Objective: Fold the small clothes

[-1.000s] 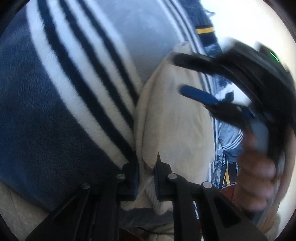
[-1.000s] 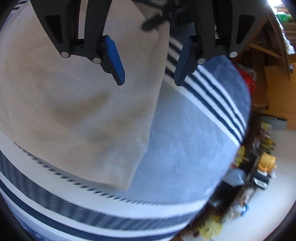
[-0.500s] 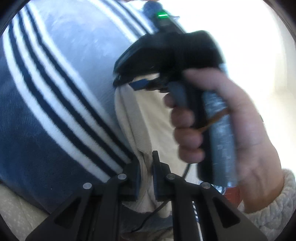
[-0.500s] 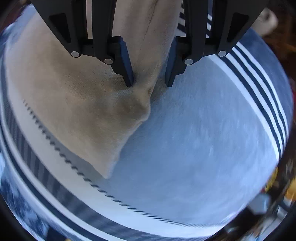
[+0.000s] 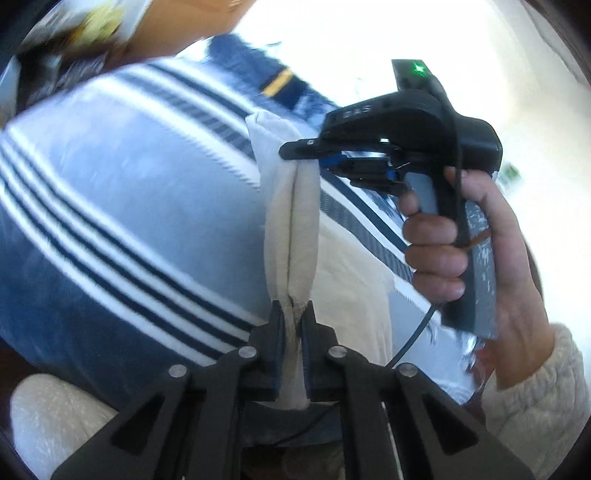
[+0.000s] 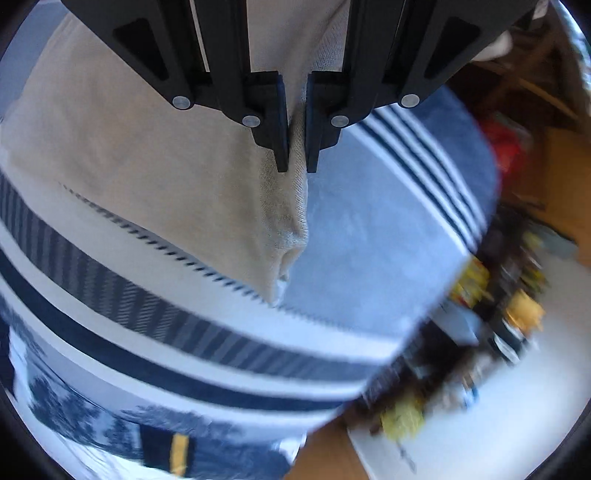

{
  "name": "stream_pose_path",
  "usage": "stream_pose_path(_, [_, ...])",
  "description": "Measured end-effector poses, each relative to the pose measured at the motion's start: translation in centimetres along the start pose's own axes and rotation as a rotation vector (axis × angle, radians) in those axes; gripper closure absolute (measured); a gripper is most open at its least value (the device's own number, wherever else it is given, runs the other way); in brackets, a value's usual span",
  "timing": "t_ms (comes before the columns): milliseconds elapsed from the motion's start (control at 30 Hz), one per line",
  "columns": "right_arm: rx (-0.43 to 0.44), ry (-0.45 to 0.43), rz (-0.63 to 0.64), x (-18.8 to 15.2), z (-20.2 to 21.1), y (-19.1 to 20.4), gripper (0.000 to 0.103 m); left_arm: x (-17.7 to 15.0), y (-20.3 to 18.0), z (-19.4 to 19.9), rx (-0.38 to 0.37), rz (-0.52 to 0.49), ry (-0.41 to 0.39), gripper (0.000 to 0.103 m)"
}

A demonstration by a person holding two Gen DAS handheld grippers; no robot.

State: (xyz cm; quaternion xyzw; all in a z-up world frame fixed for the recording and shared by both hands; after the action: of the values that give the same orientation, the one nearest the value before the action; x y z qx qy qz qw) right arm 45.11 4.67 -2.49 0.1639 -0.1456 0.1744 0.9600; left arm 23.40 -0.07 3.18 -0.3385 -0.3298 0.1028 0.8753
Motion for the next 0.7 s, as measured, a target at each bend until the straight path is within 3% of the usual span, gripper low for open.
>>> stream_pose_path(167, [0.11, -0.121, -0.094, -1.5, 8.3, -5.2, 0.096, -0.4, -7.5, 0.1, 0.019, -0.192, 0.035, 0.097])
stream_pose_path(333, [0.18, -0.22, -0.162, -3.8, 14.2, -11.1, 0.096, -2.7, -14.8, -4.2, 0.009, -0.327, 0.105, 0.097])
stream_pose_path(533, [0.266, -0.279, -0.269, -6.6, 15.8, -19.0, 0.096, -5.9, -19.2, -10.1, 0.013, -0.428, 0.208, 0.097])
stream_pose_path(700, [0.338, -0.293, -0.389, -9.5, 14.7, -26.3, 0.096, -9.2, -20.2, -16.3, 0.033, -0.49, 0.33, 0.097])
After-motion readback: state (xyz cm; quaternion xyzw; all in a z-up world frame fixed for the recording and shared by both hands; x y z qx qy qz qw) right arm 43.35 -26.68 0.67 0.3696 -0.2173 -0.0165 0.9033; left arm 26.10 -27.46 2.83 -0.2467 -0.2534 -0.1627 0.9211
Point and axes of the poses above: each gripper's, at about its wrist camera, not at the fingertips, and z roughly against the way its jaws point, y to its left, x to its top, the point moved 10 cm from there along -z, roughly the way its jaws point, and after that the axes turned 8 degrees about -x, right-handed, at the moved point
